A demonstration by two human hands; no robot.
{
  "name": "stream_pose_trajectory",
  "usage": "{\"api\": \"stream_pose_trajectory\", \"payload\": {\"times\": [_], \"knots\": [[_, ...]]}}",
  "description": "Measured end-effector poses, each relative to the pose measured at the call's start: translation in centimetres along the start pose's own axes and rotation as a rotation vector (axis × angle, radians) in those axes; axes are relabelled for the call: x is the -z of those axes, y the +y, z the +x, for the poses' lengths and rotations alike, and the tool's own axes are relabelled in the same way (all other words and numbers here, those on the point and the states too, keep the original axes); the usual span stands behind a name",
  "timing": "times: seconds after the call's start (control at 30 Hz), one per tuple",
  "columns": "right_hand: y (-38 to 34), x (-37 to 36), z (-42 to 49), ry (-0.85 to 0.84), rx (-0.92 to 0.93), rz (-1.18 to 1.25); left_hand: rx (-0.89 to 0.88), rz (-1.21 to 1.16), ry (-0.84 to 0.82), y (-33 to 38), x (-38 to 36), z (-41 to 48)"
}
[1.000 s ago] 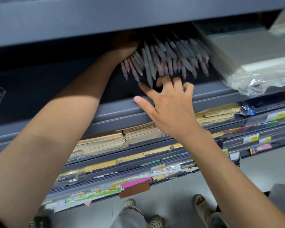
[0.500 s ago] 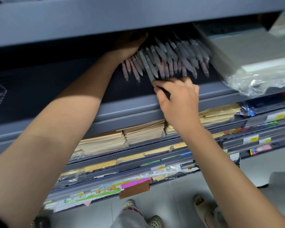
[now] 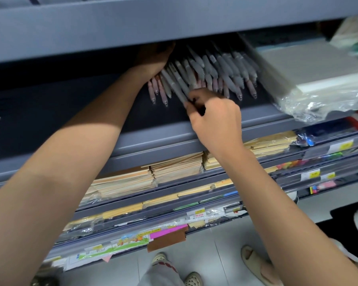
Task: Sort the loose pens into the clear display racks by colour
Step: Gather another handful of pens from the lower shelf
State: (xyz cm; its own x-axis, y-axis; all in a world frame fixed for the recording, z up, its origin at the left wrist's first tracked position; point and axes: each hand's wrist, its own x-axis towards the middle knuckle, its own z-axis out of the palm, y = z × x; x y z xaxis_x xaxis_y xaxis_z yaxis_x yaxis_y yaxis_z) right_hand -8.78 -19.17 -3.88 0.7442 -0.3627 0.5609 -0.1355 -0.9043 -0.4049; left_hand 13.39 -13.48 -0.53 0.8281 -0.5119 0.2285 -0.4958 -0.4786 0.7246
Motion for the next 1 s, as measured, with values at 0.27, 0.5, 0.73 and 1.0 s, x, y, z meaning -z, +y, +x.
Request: {"api": "stream_pose_trajectory", "payload": {"times": [0.27, 0.5, 0.73, 1.0], "knots": [[0.1, -0.1, 0.5, -0.016, -0.012, 0.014, -0.007, -0.066, 0.039, -0.5, -0.2, 0.7], [0.0, -0.1, 0.6, -0.025, -0.027, 0.011, -0.005, -0.172, 0.017, 0.1, -0.5, 0.1], [0.5, 0.3, 0.4, -0.072, 0.004, 0.102, -0.028, -0.054, -0.037, -0.6, -0.2, 0.4], [0.0, -0.4, 1.0, 0.007, -0.009, 0.061, -0.033, -0.011, -0.060, -0.6, -0.1, 0.4]]}}
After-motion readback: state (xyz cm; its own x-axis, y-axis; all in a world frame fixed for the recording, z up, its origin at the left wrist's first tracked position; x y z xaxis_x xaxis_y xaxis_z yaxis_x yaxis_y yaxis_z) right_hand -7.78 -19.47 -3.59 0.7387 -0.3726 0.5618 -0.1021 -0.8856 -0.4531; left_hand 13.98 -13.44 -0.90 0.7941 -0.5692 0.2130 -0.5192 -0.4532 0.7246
